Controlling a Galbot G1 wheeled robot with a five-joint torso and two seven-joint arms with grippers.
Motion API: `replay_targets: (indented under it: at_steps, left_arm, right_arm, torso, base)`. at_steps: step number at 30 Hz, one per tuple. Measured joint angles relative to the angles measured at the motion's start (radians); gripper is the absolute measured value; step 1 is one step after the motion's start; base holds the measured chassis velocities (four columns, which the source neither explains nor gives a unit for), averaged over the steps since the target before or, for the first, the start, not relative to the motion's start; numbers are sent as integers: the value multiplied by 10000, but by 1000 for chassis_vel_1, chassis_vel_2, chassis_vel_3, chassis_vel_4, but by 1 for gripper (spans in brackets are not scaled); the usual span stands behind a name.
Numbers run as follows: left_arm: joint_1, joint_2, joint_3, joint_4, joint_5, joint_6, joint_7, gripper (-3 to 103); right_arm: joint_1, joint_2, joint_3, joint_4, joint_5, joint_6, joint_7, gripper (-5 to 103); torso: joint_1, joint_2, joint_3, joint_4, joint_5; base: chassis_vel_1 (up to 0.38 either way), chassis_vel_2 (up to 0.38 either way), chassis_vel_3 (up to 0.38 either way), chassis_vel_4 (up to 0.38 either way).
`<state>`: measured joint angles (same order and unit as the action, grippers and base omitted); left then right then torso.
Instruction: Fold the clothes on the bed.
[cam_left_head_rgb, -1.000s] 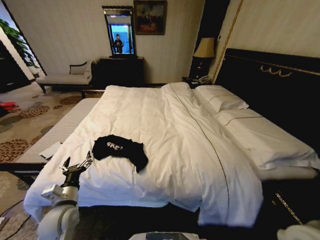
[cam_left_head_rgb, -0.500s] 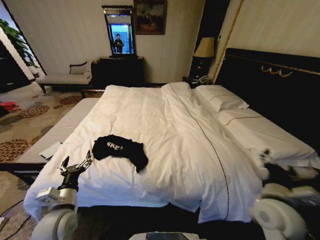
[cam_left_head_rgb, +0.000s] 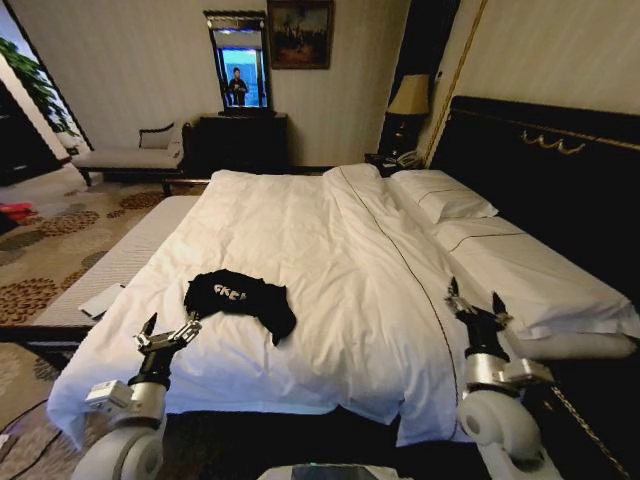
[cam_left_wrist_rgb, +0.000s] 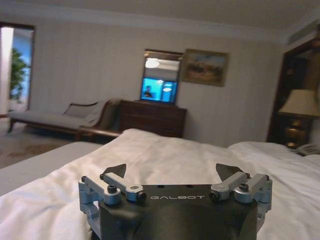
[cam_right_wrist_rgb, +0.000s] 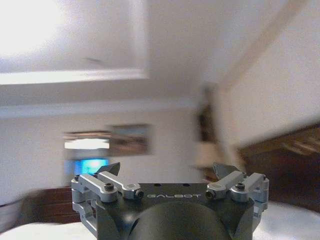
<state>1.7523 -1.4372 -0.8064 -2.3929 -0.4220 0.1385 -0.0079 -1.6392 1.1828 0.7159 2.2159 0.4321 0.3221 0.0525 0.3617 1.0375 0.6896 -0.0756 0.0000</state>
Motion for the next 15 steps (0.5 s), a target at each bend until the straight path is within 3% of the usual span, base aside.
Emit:
replay_targets:
  at_steps: [1, 4, 7, 9, 10, 15]
  left_arm:
    - [8, 4, 54, -33, 78, -61, 127, 100]
    - [11, 11, 127, -93, 226, -120, 244, 100]
    - [11, 30, 146, -134, 439, -196, 317, 100]
    - [23, 47, 146, -151, 652, -291, 376, 100]
    - [57, 53, 146, -173, 758, -348, 403, 100]
    - [138, 42, 201, -242, 742, -353, 405, 100]
  right_arm:
    - [-93, -201, -28, 44, -104, 31, -417, 100]
    - [-194, -577, -71, 219, -137, -354, -603, 100]
    - [-237, -892, -149, 381, 65, -922, -344, 100]
    - [-267, -1157, -245, 559, 361, -1665, 182, 100]
    - [-276, -1364, -316, 720, 546, -2465, 798, 100]
    - [-302, -1701, -360, 872, 716, -3549, 1527, 100]
  torso:
    - [0, 0, 0, 1, 0]
    - [0, 0, 0, 0, -1]
    - [0, 1, 0, 0, 0]
    - [0, 0, 0, 1, -1]
    - [0, 0, 0, 1, 0]
    - [0, 0, 0, 1, 1]
  base:
    - [0, 0, 0, 0]
    - [0, 0, 0, 0]
    - [0, 0, 0, 0]
    - [0, 0, 0, 0]
    - [0, 0, 0, 0]
    - [0, 0, 0, 0]
